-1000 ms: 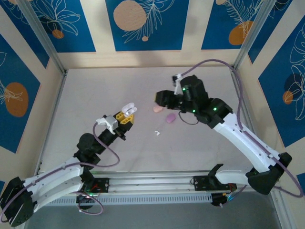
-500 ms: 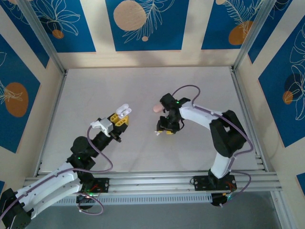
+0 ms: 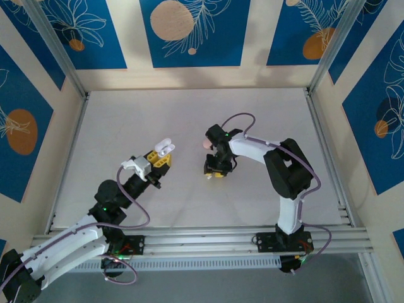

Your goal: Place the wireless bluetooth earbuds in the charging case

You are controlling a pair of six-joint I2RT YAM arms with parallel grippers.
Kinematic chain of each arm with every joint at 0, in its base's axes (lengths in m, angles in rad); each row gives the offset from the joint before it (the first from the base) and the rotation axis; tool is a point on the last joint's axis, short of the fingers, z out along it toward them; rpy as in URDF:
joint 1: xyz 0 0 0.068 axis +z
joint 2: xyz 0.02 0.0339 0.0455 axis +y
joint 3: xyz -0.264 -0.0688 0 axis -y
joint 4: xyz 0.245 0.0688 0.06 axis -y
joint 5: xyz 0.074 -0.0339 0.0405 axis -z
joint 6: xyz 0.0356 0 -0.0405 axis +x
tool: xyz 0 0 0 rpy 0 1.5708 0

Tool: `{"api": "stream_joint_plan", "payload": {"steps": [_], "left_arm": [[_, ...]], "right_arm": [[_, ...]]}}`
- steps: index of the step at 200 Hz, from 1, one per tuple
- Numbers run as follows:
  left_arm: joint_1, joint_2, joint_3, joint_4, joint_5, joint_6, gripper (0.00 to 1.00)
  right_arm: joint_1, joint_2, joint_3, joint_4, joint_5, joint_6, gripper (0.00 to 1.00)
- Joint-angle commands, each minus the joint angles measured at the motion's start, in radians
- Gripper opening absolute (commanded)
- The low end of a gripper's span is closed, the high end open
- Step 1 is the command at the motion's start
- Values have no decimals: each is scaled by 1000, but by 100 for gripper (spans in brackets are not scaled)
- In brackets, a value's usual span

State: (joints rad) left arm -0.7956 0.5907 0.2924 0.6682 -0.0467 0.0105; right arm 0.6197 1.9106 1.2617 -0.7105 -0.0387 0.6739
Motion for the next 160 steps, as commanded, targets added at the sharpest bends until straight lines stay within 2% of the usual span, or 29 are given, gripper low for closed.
{"api": "stream_joint_plan", "payload": {"steps": [1, 33, 48, 67, 86, 102, 111, 124, 160], "left_arm": [[-11, -3, 4, 29, 0, 8, 14], [-10, -5, 2, 27, 1, 8, 14], [-10, -7, 2, 25, -2, 5, 14], [-11, -3, 4, 27, 0, 3, 14], [-10, -2, 6, 25, 5, 0, 14], [-10, 7, 7, 31, 6, -4, 14], [-9, 15, 7, 37, 14, -10, 14], [-10, 28, 10, 46, 25, -14, 14], [-11, 39, 22, 40, 44, -27, 14]], "right_arm": [[-2, 26, 22, 2, -15, -13, 35], [-6, 0, -27, 16, -9, -23, 25], [-16, -47, -87, 66, -71, -42, 23], [-46, -124, -179, 150, -222, -57, 20], [-84, -171, -263, 216, -467, -79, 22], [-92, -139, -268, 138, -619, -133, 26], [-84, -104, -242, 42, -610, -180, 26], [-63, -56, -199, -87, -492, -211, 26], [-31, 30, -84, -227, -343, -227, 28]]}}
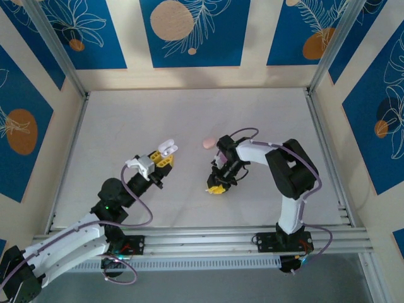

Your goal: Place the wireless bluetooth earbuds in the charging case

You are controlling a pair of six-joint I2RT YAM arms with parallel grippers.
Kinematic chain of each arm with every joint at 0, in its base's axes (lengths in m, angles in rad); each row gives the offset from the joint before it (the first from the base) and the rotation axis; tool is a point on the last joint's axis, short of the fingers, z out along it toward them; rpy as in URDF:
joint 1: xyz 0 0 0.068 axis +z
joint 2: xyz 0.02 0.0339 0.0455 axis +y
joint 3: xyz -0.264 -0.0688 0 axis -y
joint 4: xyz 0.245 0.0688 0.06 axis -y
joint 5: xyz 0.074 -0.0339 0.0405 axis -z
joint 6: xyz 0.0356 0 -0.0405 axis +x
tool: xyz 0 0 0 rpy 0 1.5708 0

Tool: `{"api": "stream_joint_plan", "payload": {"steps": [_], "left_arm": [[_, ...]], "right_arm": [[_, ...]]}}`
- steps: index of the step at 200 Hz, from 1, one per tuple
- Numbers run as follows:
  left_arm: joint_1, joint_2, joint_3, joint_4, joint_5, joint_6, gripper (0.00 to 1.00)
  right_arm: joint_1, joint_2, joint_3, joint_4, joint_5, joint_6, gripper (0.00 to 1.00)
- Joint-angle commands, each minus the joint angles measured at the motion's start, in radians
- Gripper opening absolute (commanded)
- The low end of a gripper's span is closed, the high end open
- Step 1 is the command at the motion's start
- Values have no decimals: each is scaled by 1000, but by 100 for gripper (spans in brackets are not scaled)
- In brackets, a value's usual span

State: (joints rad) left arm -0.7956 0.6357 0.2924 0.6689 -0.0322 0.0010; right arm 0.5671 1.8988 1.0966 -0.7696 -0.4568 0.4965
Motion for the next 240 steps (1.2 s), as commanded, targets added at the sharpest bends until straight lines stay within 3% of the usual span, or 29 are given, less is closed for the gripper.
{"api": "stream_joint_plan", "payload": {"steps": [1, 34, 96, 131, 170, 208, 240], "left_arm": [[-10, -6, 22, 38, 30, -17, 14], [-10, -19, 24, 21, 26, -11, 14], [-10, -21, 19, 20, 19, -9, 14], [-10, -31, 19, 14, 13, -1, 14], [-11, -24, 15, 23, 16, -1, 14], [-9, -23, 19, 23, 19, -1, 14], [-9, -21, 19, 24, 23, -1, 14]], "right_arm": [[23, 43, 84, -170, 79, -50, 28], [9, 66, 161, -193, 216, -32, 34], [-9, 53, 272, -180, 313, -12, 35], [49, -123, 136, -80, 349, 140, 38], [146, -289, -53, 19, 405, 275, 29], [202, -342, -142, 40, 427, 312, 20], [229, -278, -142, 92, 385, 303, 17]]}}
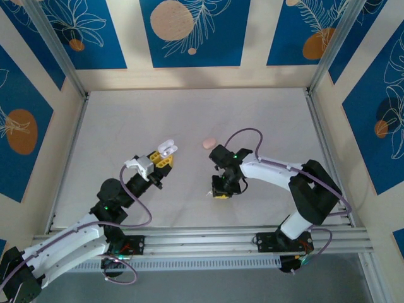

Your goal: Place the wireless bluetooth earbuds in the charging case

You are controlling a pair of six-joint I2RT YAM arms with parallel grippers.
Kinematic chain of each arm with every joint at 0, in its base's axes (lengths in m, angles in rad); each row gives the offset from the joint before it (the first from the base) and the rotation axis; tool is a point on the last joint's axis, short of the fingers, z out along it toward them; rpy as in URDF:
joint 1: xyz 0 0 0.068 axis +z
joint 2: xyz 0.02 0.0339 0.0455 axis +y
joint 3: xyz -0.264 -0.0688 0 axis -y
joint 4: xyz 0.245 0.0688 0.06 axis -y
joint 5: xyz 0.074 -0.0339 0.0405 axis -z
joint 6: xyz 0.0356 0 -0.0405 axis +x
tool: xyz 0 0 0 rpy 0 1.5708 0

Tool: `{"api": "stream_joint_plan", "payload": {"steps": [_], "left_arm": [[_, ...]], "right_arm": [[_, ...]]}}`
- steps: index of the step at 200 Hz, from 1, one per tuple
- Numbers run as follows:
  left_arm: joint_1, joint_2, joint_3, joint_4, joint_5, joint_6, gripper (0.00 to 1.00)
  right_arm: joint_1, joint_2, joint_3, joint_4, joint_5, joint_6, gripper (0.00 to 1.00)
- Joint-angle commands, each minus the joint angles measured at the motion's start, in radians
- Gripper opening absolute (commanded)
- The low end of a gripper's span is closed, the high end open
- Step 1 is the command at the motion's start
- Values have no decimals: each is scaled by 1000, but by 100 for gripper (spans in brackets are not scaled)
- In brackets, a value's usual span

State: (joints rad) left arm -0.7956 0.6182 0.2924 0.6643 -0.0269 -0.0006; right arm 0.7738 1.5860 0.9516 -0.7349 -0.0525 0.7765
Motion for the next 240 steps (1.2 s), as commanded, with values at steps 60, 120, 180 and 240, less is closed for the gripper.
{"api": "stream_joint_plan", "payload": {"steps": [60, 120, 180, 240], "left_arm": [[-10, -9, 29, 7, 19, 7, 14], [-10, 12, 34, 16, 19, 8, 14], [-9, 19, 31, 23, 21, 7, 13], [-9, 7, 27, 20, 18, 7, 14]], "right_arm": [[18, 115, 56, 91, 65, 15, 17], [-49, 177, 144, 89, 60, -77, 17], [-70, 283, 306, -5, 87, -120, 20], [-52, 265, 319, -19, 79, -36, 40]]}}
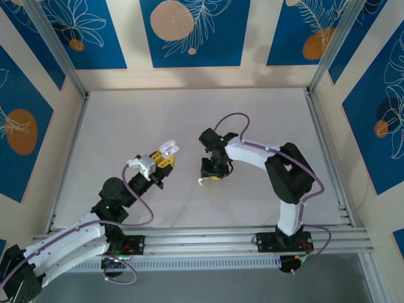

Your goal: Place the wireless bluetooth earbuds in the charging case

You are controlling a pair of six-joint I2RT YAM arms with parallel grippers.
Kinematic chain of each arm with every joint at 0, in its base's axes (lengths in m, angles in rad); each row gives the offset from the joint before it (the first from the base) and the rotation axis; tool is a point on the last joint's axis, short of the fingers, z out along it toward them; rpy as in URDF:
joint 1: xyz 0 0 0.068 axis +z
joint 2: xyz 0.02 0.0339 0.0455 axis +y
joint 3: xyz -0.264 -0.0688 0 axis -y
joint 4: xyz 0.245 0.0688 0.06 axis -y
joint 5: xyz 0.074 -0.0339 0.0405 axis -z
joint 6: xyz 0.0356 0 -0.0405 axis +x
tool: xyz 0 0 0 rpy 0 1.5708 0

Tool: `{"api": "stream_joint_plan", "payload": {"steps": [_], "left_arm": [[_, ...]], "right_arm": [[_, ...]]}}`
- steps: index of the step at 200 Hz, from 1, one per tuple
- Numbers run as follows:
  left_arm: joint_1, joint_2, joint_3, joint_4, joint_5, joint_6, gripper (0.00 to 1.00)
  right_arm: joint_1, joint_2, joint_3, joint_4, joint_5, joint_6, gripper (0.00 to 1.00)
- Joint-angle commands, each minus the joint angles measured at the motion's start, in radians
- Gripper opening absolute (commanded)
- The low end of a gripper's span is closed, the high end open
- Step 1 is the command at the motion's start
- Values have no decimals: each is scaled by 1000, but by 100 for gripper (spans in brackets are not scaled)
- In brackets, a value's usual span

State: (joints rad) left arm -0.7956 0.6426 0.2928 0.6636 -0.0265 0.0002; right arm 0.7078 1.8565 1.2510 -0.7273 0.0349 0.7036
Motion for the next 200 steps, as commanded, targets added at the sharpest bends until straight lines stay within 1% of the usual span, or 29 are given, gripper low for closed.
{"api": "stream_joint_plan", "payload": {"steps": [1, 17, 45, 72, 102, 111, 125, 132, 166, 182, 200], "left_arm": [[-9, -18, 26, 21, 17, 6, 13], [-10, -17, 25, 24, 16, 6, 14], [-9, -25, 22, 26, 19, 3, 14], [-10, -50, 19, 5, 10, 8, 14], [-9, -57, 13, 3, 4, 10, 14], [-9, -55, 12, 5, 5, 9, 14], [-9, -54, 14, 7, 7, 9, 14], [-9, -55, 14, 8, 7, 9, 14], [-10, -69, 16, -5, 2, 12, 14], [-8, -71, 19, -8, 2, 13, 14], [-9, -70, 19, -9, 4, 12, 14]], "right_arm": [[15, -4, 20, -25, -10, 38, 40], [38, 22, 54, -25, -21, 38, 43], [84, 102, 143, -76, 28, 28, 44], [79, 121, 156, -54, 26, 1, 44], [70, 155, 186, -74, 16, -58, 45], [70, 164, 189, -73, -1, -68, 42], [74, 171, 193, -71, -11, -79, 35], [79, 172, 197, -81, 0, -79, 31], [85, 147, 199, -138, 66, -81, 21], [83, 113, 174, -157, 115, -75, 18], [69, 64, 143, -194, 188, -59, 18]]}}
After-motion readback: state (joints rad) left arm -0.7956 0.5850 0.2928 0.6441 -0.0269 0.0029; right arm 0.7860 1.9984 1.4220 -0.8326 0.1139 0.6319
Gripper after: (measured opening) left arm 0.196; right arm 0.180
